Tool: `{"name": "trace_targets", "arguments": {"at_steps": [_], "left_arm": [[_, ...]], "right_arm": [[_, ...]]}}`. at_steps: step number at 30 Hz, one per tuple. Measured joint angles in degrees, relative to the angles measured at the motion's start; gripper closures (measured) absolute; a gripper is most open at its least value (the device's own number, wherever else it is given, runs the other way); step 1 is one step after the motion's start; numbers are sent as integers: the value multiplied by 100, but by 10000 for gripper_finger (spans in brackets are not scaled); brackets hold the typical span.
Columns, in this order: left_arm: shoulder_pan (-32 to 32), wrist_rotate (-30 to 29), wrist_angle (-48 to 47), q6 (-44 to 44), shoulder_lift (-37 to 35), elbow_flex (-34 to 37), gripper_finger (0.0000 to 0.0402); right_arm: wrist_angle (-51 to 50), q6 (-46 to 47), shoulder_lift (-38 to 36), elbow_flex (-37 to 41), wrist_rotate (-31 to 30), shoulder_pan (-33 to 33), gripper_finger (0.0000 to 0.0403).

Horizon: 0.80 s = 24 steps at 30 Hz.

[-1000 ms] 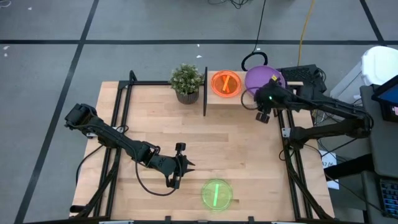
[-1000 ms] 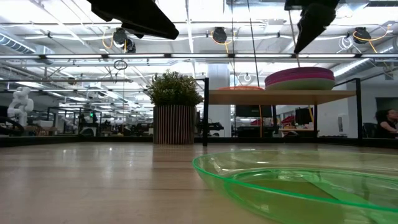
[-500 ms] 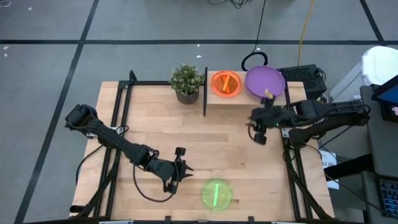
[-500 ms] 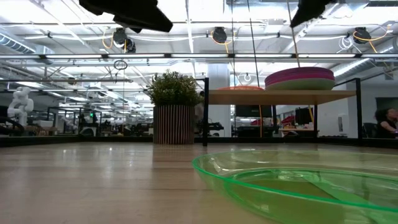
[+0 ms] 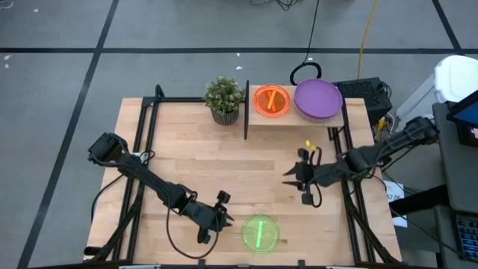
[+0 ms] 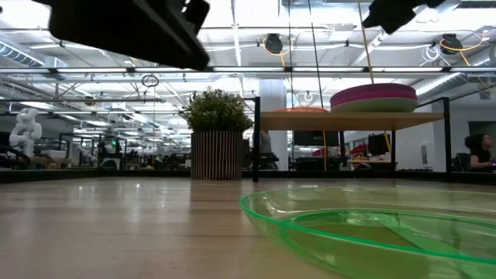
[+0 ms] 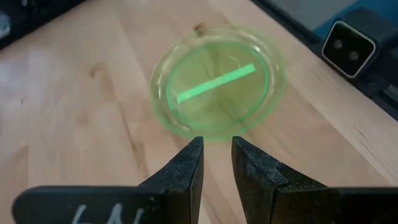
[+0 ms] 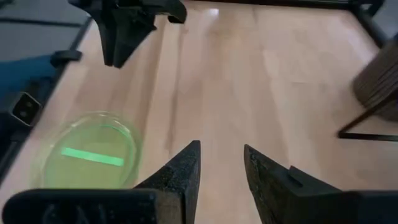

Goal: Place and stack plates onto a shelf
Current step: Stack the light green plate on top of the light orange plate on the shelf

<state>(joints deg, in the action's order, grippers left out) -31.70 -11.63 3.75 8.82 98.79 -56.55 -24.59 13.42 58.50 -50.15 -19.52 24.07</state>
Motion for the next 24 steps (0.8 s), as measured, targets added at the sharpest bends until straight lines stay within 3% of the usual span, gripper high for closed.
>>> {"name": "trace_targets", "arguments": {"at_steps": [13, 24], "left_arm": [[-70, 159, 1416, 1103, 786, -17, 312], [-171, -252, 518, 1884, 1161, -870, 312]], "right_arm": [[1519, 607, 2, 1123, -171, 698, 298], [1790, 508, 2, 1280, -843, 906, 298]]}}
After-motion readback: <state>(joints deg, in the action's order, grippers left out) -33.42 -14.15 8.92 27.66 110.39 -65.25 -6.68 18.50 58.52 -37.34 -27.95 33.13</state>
